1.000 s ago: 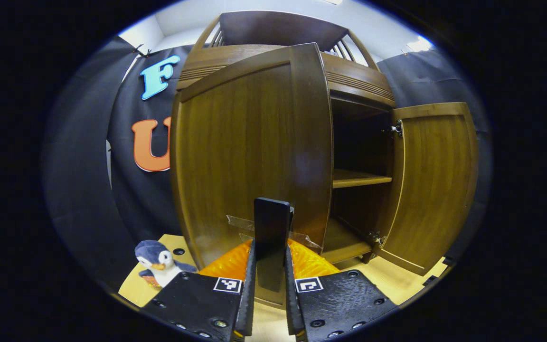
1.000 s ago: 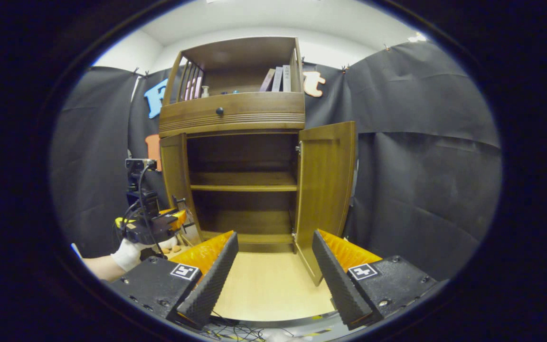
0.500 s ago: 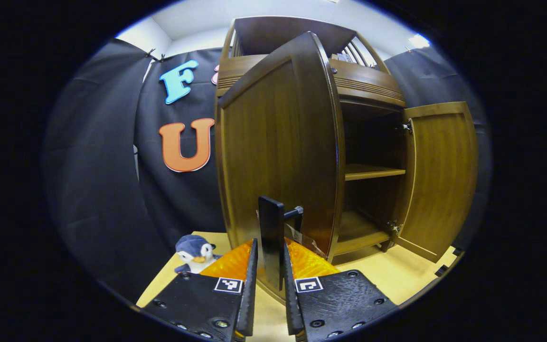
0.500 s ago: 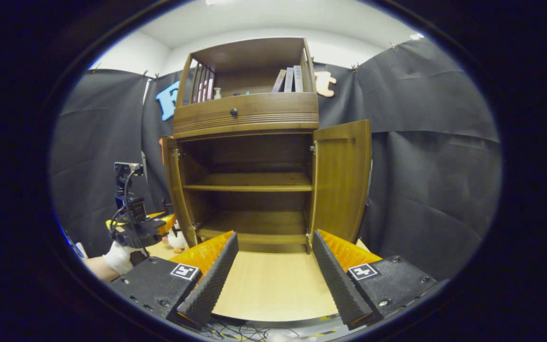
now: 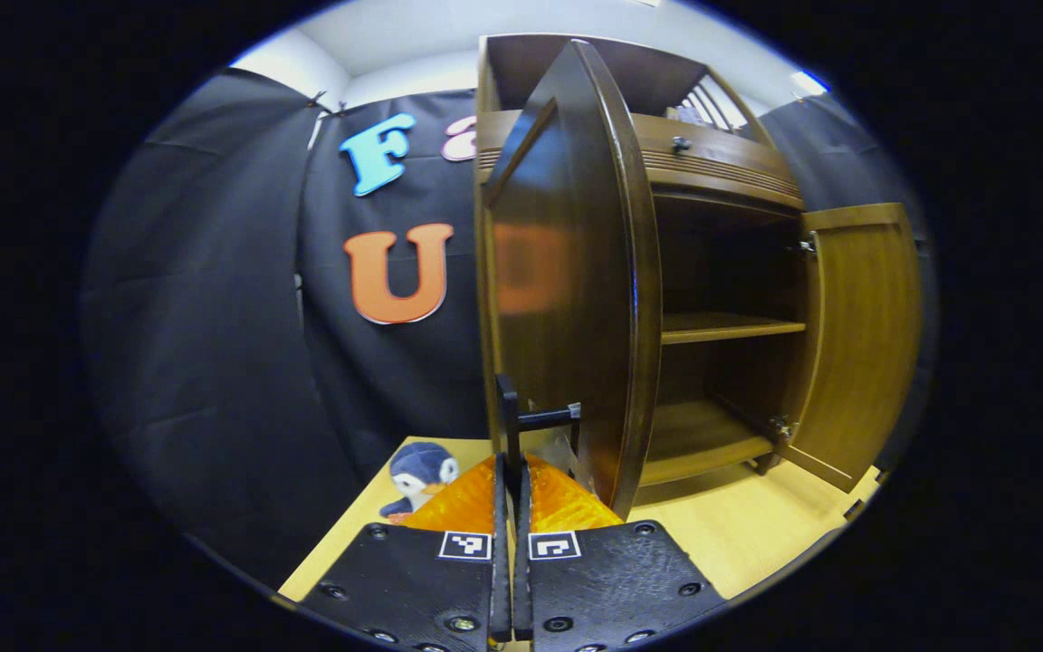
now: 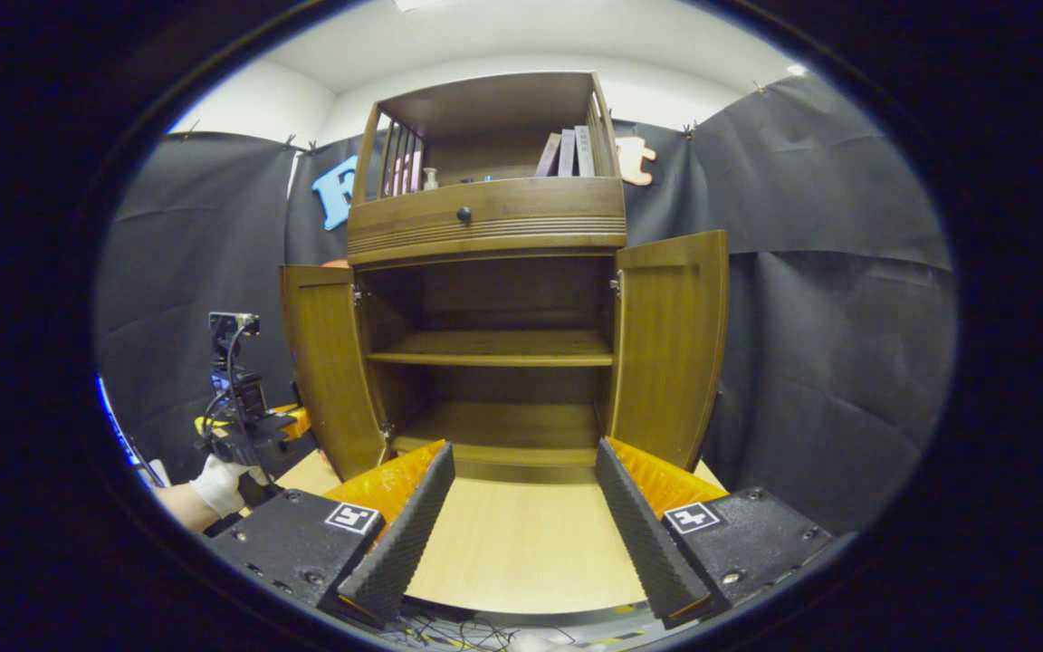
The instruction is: Open the right door of the double-door shoe cabinet with the right hand, and open the left door with the left hand.
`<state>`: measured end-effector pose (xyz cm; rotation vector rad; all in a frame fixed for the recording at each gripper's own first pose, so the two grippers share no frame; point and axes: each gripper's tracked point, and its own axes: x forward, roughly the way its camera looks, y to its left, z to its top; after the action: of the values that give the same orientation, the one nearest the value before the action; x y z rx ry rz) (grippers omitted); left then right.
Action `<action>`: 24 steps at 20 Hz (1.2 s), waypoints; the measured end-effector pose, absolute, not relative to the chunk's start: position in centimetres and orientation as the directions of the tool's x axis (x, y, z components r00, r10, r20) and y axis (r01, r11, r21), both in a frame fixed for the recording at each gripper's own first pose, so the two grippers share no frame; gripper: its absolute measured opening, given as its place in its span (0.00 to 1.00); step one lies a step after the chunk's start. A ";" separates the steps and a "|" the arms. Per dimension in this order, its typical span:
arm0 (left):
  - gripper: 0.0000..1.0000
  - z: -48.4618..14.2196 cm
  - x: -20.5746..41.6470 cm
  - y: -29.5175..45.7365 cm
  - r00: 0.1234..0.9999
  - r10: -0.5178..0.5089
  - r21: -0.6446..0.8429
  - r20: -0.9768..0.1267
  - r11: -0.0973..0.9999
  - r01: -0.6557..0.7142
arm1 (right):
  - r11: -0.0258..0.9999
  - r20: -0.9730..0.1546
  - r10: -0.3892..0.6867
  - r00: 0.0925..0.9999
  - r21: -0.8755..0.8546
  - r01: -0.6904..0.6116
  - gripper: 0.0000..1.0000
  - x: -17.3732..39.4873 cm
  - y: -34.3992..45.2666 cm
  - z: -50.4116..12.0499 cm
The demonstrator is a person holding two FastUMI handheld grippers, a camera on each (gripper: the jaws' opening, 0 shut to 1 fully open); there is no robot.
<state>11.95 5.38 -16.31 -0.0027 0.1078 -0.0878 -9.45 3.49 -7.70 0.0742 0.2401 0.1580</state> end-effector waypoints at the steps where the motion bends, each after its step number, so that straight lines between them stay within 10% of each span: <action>1: 0.01 -16.3 12.1 6.3 0.992 -0.081 -0.017 -0.099 0.997 0.080 | 0.984 -0.230 0.168 0.959 0.092 -0.150 1.00 -9.6 3.5 -7.7; 24: 0.00 -16.1 14.0 12.1 0.940 -0.339 -0.006 -0.034 0.941 0.339 | 0.970 -0.292 0.245 0.925 0.070 -0.235 1.00 -8.1 6.5 -9.2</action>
<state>13.96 12.10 -16.11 -0.0002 0.0351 -0.3461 -8.05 6.47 -9.22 0.0335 0.3038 0.2458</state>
